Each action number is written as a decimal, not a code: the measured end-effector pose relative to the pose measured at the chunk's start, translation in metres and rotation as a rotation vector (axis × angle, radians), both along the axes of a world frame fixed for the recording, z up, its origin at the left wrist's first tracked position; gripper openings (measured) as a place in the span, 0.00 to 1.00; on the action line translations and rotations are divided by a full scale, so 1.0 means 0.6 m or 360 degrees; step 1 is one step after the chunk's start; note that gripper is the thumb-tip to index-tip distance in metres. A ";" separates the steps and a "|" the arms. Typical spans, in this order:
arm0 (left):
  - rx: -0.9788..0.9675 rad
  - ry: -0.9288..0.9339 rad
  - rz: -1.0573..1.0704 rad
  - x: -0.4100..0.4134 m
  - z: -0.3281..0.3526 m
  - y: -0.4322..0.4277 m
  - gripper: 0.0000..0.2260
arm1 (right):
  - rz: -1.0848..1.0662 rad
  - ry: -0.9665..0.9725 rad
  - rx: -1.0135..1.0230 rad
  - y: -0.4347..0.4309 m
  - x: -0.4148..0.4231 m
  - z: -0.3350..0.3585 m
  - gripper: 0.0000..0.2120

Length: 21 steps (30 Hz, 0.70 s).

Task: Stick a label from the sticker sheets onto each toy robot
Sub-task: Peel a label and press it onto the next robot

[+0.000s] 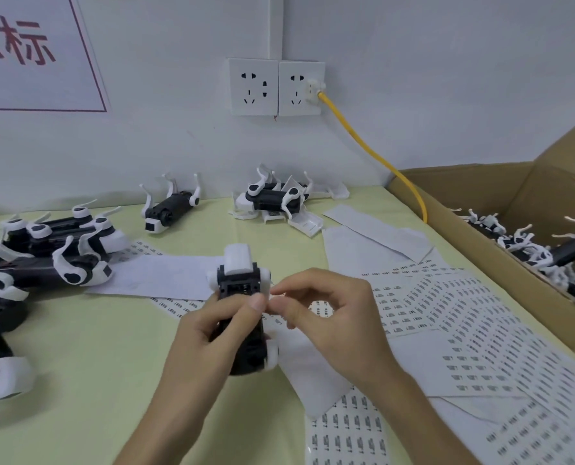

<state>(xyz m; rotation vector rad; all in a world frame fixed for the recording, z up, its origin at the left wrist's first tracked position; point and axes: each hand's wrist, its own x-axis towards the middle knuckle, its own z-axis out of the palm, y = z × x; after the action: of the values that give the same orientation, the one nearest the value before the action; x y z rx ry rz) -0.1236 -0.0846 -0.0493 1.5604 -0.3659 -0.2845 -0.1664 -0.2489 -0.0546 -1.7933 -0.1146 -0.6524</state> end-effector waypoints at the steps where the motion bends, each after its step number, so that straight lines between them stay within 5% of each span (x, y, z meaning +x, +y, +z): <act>1: -0.0013 0.0006 -0.0041 0.000 -0.001 0.002 0.16 | -0.0003 -0.0011 -0.0026 0.001 0.000 0.000 0.04; 7: -0.0081 0.0045 -0.0161 0.008 0.000 0.014 0.13 | -0.0029 -0.0032 -0.0074 -0.006 -0.002 0.005 0.03; 16: -0.0137 0.0072 0.0063 0.015 -0.014 0.016 0.24 | -0.0029 0.0057 -0.0020 -0.005 0.000 0.003 0.05; 21: -0.0202 0.0037 0.0132 0.009 -0.010 0.014 0.13 | -0.0010 0.0133 0.0068 0.013 0.001 -0.002 0.03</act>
<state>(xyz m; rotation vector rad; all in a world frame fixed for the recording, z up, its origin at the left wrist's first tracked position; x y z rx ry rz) -0.1182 -0.0759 -0.0555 1.4423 -0.2945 -0.2110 -0.1660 -0.2411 -0.0557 -1.7774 -0.0378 -0.5793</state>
